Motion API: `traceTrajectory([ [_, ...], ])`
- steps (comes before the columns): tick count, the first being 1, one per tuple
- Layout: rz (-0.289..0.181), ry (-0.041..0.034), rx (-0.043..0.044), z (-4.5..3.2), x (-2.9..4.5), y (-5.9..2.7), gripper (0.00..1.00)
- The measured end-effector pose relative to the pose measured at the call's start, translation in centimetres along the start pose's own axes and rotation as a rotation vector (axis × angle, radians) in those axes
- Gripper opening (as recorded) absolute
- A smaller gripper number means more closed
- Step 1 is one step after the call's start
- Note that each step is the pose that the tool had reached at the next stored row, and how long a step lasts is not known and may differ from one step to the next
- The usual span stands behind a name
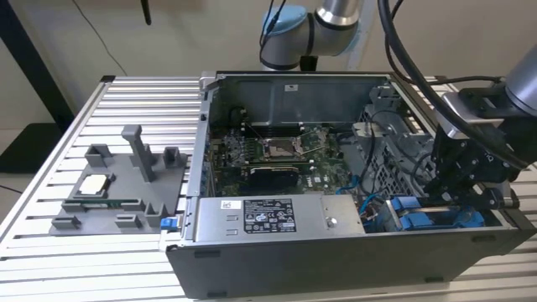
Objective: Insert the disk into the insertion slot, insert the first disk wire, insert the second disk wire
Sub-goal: 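Insert the second disk wire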
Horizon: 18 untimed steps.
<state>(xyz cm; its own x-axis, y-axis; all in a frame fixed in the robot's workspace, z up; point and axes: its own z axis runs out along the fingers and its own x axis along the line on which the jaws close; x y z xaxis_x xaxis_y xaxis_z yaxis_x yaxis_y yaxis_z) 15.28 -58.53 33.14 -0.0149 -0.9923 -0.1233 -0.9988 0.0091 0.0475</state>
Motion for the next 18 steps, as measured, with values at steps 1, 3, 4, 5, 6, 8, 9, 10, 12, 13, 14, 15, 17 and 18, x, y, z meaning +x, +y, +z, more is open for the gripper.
traceTrajectory([
  [1, 0.000, 0.0006, 0.0000, -0.03, 0.00, 0.00, 0.22],
  [3, 0.000, 0.0010, 0.0000, -0.04, 0.00, 0.01, 0.22],
  [4, 0.000, 0.0008, 0.0000, -0.06, -0.01, 0.01, 0.22],
  [5, 0.000, 0.0007, -0.0001, -0.14, -0.01, 0.01, 0.22],
  [6, 0.001, 0.0002, -0.0006, -0.25, -0.02, 0.02, 0.22],
  [8, 0.001, 0.0007, -0.0020, -0.69, -0.08, 0.04, 0.22],
  [9, 0.001, 0.0006, -0.0027, -0.96, -0.11, 0.05, 0.22],
  [10, 0.001, 0.0011, -0.0033, -1.24, -0.16, 0.07, 0.22],
  [12, 0.001, 0.0011, -0.0037, -1.44, -0.18, 0.08, 0.22],
  [13, 0.001, 0.0012, -0.0038, -1.42, -0.18, 0.08, 0.22],
  [14, 0.001, 0.0013, -0.0038, -1.43, -0.18, 0.08, 0.22],
  [15, 0.001, 0.0015, -0.0038, -1.44, -0.19, 0.08, 0.22],
  [17, 0.001, 0.0020, -0.0038, -1.45, -0.19, 0.08, 0.22],
  [18, 0.001, 0.0023, -0.0038, -1.47, -0.20, 0.08, 0.22],
])
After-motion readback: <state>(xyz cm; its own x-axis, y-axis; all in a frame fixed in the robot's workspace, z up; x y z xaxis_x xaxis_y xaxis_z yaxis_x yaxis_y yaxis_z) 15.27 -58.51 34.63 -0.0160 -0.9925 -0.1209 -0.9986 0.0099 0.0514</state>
